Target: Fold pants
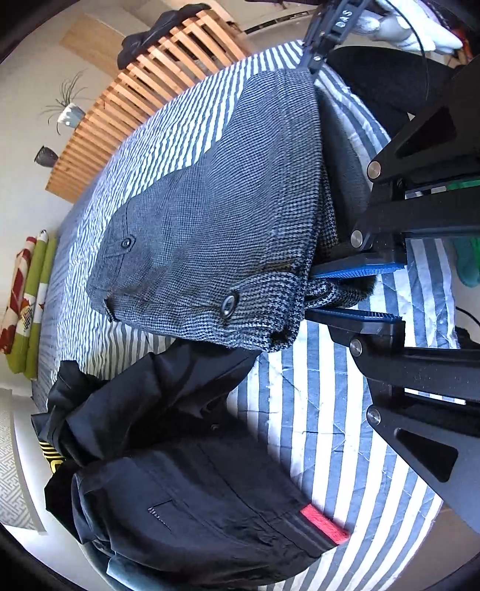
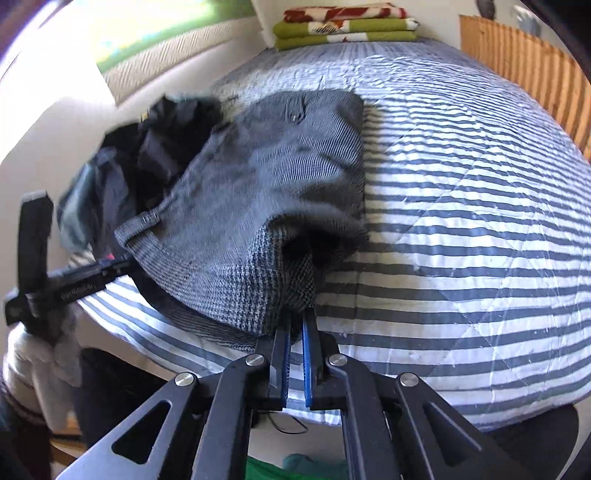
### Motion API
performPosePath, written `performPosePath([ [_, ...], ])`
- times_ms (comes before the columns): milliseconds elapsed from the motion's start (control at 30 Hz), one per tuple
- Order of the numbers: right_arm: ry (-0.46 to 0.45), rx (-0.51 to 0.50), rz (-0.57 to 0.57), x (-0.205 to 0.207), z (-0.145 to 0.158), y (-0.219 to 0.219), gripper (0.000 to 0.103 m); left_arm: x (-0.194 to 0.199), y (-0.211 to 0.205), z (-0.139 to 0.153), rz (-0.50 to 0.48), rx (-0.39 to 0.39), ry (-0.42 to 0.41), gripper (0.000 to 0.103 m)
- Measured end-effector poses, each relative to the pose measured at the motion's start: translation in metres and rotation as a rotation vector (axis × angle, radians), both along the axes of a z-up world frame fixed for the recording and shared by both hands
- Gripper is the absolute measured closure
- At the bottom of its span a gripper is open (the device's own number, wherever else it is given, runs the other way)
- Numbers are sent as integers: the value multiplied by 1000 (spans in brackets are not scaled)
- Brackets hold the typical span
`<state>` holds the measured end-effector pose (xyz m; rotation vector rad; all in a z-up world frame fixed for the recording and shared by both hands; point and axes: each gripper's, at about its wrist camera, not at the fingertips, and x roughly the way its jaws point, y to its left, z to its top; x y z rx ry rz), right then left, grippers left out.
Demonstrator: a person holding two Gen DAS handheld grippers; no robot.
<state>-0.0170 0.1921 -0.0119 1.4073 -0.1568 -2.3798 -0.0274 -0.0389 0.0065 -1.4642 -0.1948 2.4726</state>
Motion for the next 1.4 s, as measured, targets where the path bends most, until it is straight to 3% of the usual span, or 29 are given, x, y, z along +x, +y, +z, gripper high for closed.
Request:
performPosePath([
  [33,0,17,-20,1,-5,2,100,0,0,-12,-6,-7,-44,86],
  [100,-115,58,-39,0,-39,4,102,0,0,-32,-9,-42,-100,83],
  [167,-208,68,-13,4,-64,5,103,4,-6,-35,-7,-6,-135,77],
  [200,-195,73,7,9,-64,6,102,6,-9,-31,-12,5,-131,73],
  [267,-163,92,28,15,-51,12,100,11,-18,-18,1,17,-106,53],
  [333,-134,36,10,14,-32,26,90,13,-31,-4,13,66,-77,52],
  [400,-108,-59,0,9,-13,37,71,7,-43,7,52,133,-53,49],
  [500,-132,-202,25,-7,-2,33,59,-14,-56,8,116,214,-62,45],
  [600,-185,-203,39,-33,-12,19,59,-42,-55,-8,144,257,-129,48],
  [633,-200,-170,45,-42,-17,14,59,-45,-49,-16,148,257,-146,68],
  [667,-226,-157,56,-48,-23,9,62,-50,-42,-20,141,254,-159,74],
  [700,-260,-170,67,-50,-29,3,83,-49,-35,-20,136,240,-156,76],
  [733,-300,-185,69,-54,-32,2,95,-49,-32,-16,124,228,-148,83],
  [767,-329,-213,53,-56,-32,5,98,-47,-33,-11,112,235,-144,87],
  [900,-389,-407,12,-64,-14,27,99,-39,-40,20,99,300,-109,87],
  [1000,-369,-459,-5,-69,2,41,99,-25,-43,29,90,331,-112,87],
  [1033,-363,-454,0,-68,3,43,99,-21,-43,28,91,322,-122,87],
  [1100,-355,-401,15,-65,-2,43,99,-24,-32,19,64,228,-139,86],
  [1167,-407,-332,27,-62,-28,36,99,-29,-24,-7,82,163,-190,85],
  [1267,-518,-195,82,-48,-69,16,93,-36,-30,-14,132,169,-199,68],
  [1333,-499,-197,102,-45,-63,19,85,-37,-35,-4,131,176,-203,61],
  [1400,-412,-228,103,-47,-37,32,84,-39,-37,16,117,135,-149,60],
])
